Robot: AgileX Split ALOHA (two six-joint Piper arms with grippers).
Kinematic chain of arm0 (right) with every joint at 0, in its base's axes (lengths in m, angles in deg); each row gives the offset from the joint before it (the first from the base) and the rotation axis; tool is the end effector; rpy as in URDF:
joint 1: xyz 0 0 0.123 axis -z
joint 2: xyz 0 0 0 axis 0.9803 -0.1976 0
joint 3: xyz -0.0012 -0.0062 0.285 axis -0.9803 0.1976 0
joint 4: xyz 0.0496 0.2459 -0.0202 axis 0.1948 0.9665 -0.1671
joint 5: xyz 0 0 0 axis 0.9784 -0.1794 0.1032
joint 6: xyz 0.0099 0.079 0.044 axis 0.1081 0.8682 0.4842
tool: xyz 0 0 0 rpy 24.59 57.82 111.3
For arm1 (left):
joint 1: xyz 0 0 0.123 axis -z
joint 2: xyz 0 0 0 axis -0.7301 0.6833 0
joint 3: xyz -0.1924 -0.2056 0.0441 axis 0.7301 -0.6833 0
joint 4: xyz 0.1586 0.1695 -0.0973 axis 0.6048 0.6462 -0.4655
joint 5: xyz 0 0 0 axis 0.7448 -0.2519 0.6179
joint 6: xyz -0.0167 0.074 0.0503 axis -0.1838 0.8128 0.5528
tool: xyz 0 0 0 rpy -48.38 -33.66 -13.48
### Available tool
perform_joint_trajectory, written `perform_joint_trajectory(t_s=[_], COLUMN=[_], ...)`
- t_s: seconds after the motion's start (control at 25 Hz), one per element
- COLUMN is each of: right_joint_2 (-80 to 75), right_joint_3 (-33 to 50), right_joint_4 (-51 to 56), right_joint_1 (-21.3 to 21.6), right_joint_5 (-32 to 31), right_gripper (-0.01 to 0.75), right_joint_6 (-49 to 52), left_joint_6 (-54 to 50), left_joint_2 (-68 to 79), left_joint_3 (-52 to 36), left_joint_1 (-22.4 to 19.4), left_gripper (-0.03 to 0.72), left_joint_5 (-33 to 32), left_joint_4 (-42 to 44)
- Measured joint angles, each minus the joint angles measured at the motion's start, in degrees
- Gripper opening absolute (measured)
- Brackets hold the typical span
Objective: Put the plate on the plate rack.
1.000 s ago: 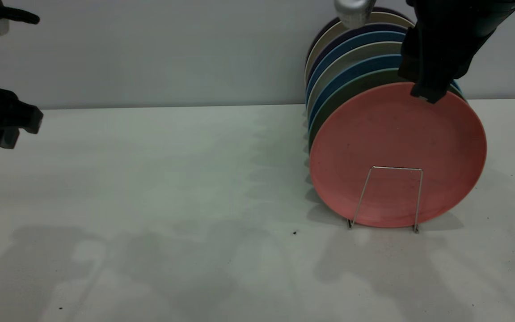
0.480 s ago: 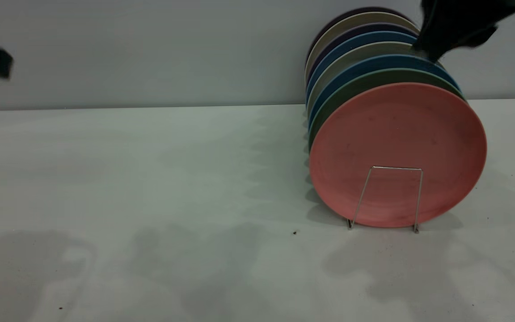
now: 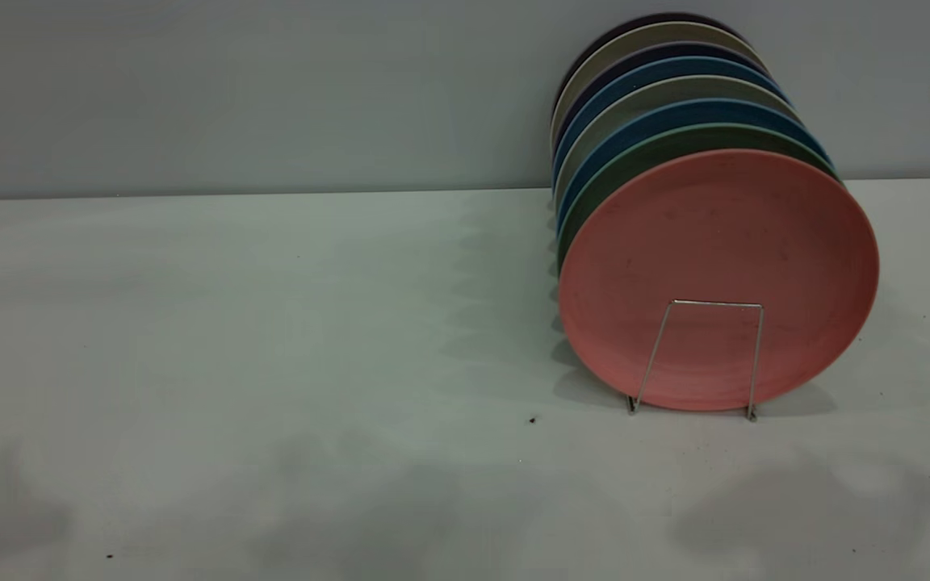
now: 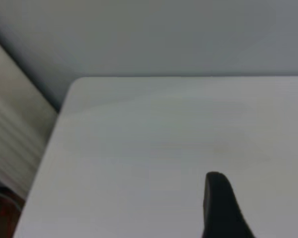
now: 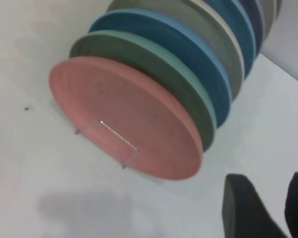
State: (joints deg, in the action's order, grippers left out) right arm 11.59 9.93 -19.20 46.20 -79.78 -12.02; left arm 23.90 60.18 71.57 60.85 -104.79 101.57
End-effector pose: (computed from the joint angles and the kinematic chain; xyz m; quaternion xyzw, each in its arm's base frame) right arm 0.2234 0.1115 0.3250 -0.2840 0.8749 -0.0569 0.3882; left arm 0.2203 -0.0228 0.2972 -0.0198 0.8562 0.0657 0.5121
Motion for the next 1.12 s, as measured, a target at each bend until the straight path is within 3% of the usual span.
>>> perform_joint_trajectory(t_s=[0.28,0.48,0.6,0.88,1.12], right_joint_2=[13.3,22.4,27.7,37.8,46.5], right_joint_3=[0.0,0.0,0.0,1.1,11.1], right_joint_4=[11.1,19.0,23.1,27.6,28.2], right_joint_1=[0.0,0.0,0.0,0.0,0.0], right_joint_5=[-9.5,-16.4,-20.4,-27.0,-27.8], right_gripper=[0.228,0.232,0.235,0.237,0.237], right_joint_6=[-9.9,-14.5,-16.1,-16.8,-15.8], left_joint_6=[24.1,47.2,55.7,59.9,60.2], left_joint_2=[-9.6,-15.7,-19.5,-28.8,-36.7], left_joint_3=[0.0,0.0,0.0,0.0,0.0], left_joint_1=[0.0,0.0,0.0,0.0,0.0], left_gripper=[0.431,0.431,0.431,0.431,0.431], left_joint_5=[-8.3,-18.3,-24.3,-34.0,-39.9], left_joint_4=[-25.9,-45.1,-52.3,-56.6,-56.6])
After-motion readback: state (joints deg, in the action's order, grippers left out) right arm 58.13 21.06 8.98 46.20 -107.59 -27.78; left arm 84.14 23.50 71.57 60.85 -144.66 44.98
